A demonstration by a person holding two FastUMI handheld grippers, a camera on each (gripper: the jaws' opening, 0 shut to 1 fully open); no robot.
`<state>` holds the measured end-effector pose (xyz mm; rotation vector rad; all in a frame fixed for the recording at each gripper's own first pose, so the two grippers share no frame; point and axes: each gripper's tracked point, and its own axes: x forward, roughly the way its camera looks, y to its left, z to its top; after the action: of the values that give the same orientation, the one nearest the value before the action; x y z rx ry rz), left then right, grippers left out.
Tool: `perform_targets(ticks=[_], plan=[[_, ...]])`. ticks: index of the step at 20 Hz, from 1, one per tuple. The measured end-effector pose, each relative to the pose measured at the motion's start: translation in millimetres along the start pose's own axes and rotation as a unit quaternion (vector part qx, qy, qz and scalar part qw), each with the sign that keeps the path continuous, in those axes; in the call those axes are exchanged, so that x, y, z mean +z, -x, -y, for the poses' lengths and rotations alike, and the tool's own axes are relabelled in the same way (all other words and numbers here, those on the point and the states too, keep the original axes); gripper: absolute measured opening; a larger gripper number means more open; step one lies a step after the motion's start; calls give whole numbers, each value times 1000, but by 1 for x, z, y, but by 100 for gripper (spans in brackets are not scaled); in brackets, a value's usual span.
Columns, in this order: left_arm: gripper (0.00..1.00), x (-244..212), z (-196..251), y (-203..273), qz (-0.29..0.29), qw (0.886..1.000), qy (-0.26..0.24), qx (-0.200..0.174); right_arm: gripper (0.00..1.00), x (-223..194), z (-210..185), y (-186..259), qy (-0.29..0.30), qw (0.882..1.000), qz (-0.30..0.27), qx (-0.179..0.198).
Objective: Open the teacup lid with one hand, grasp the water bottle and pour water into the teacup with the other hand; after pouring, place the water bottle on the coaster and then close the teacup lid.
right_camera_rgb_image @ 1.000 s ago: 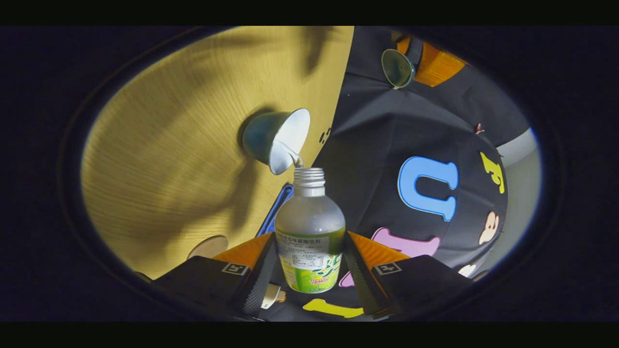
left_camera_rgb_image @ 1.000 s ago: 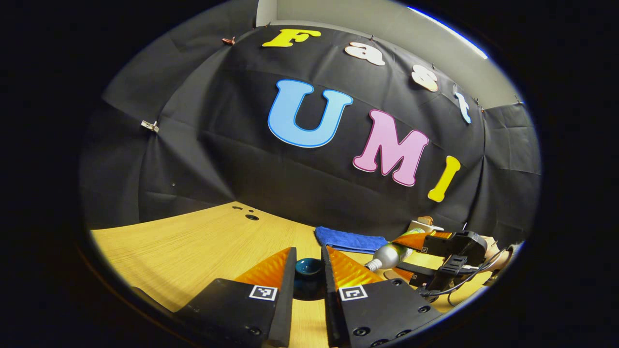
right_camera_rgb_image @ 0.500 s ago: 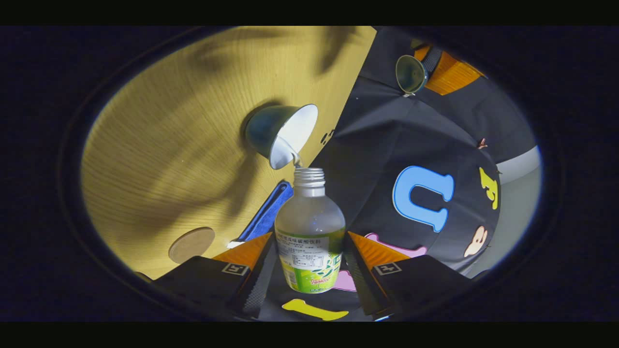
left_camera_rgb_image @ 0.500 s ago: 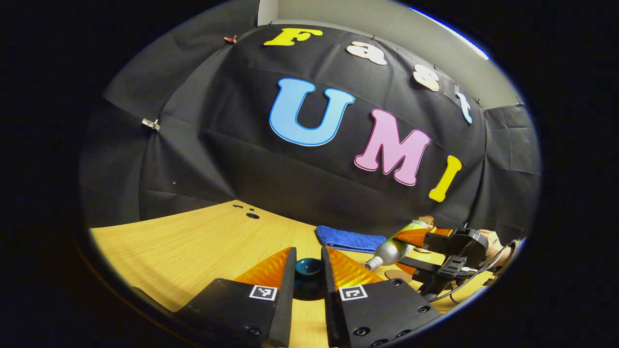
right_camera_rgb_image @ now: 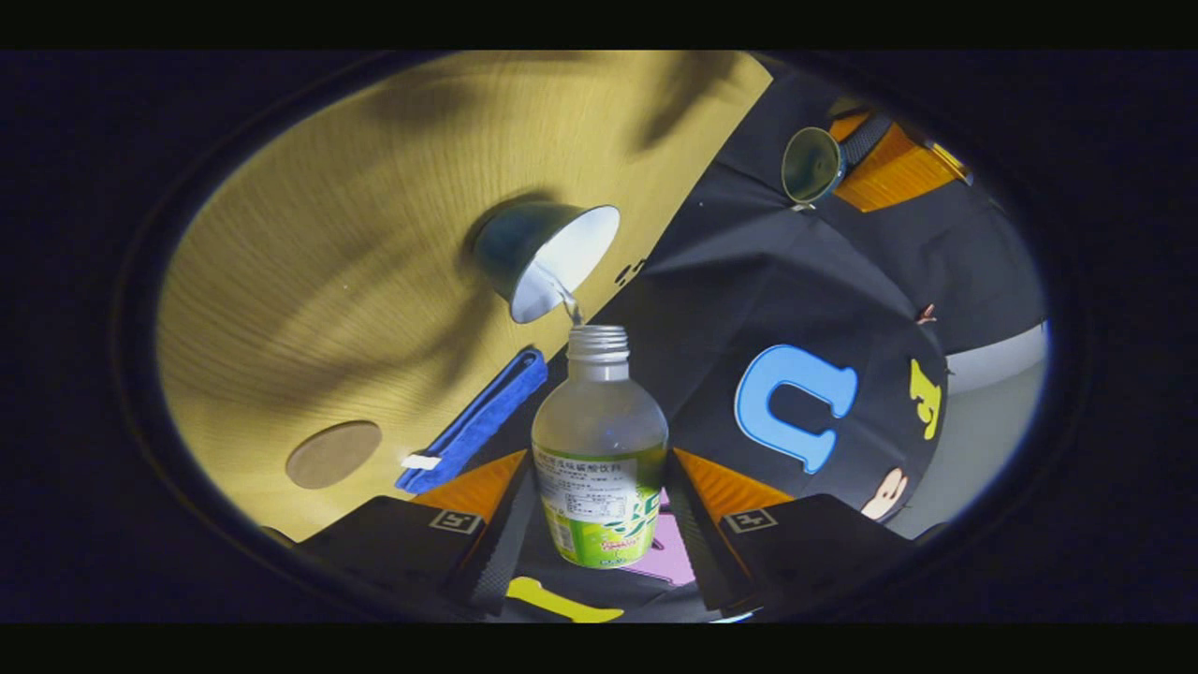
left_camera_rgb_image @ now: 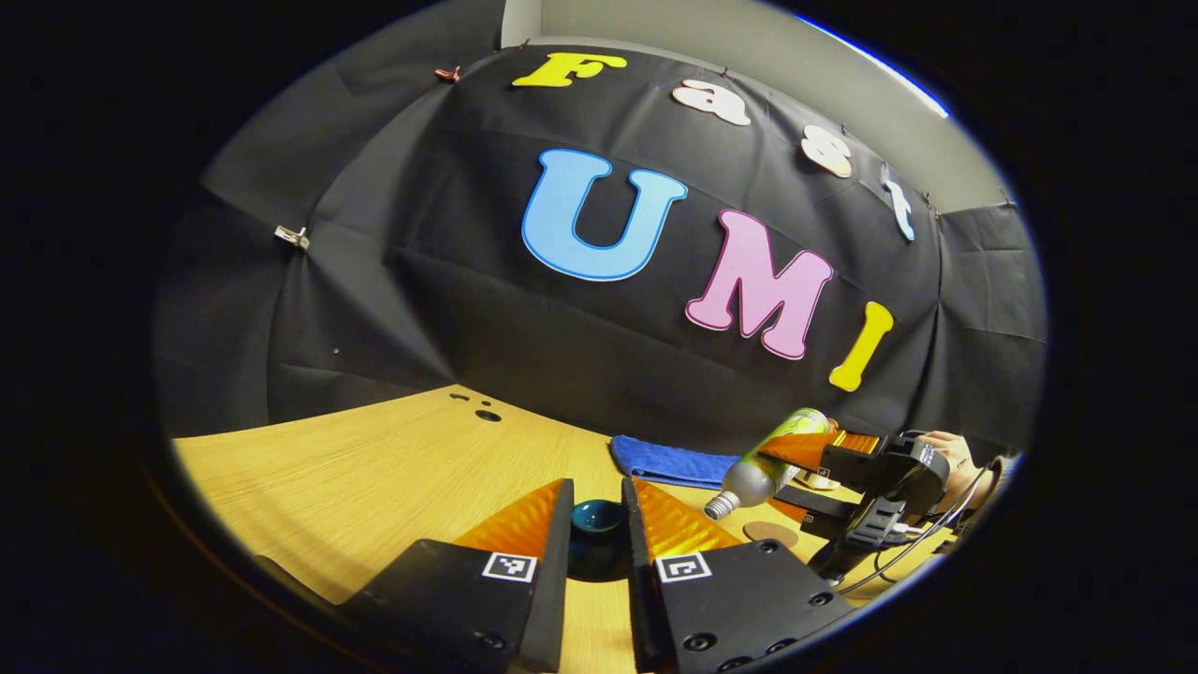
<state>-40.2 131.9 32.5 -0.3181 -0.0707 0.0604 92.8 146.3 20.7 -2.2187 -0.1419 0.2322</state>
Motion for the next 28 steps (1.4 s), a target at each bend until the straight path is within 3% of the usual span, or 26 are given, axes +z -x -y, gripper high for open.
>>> perform_targets(ticks=[9, 14, 23, 24, 26, 27, 28], plan=[[32, 4, -1, 4, 4, 1000, 2, 2, 81, -2, 28, 1, 71, 997, 9, -33], [32, 6, -2, 6, 7, 1000, 9, 2, 78, -2, 48, 2, 113, 992, 12, -57], [32, 10, -3, 7, 11, 1000, 14, 5, 78, -2, 57, 3, 125, 990, 11, -64], [32, 9, -3, 8, 12, 1000, 13, 5, 78, -2, 52, 2, 114, 992, 10, -58], [32, 10, -3, 8, 13, 1000, 12, 6, 78, -1, 27, 1, 23, 1000, 9, -19], [32, 10, -4, 8, 13, 1000, 12, 8, 78, 5, 4, 5, -78, 997, 12, 17], [32, 10, -4, 8, 14, 1000, 12, 10, 78, 9, -6, 7, -138, 990, 11, 32]])
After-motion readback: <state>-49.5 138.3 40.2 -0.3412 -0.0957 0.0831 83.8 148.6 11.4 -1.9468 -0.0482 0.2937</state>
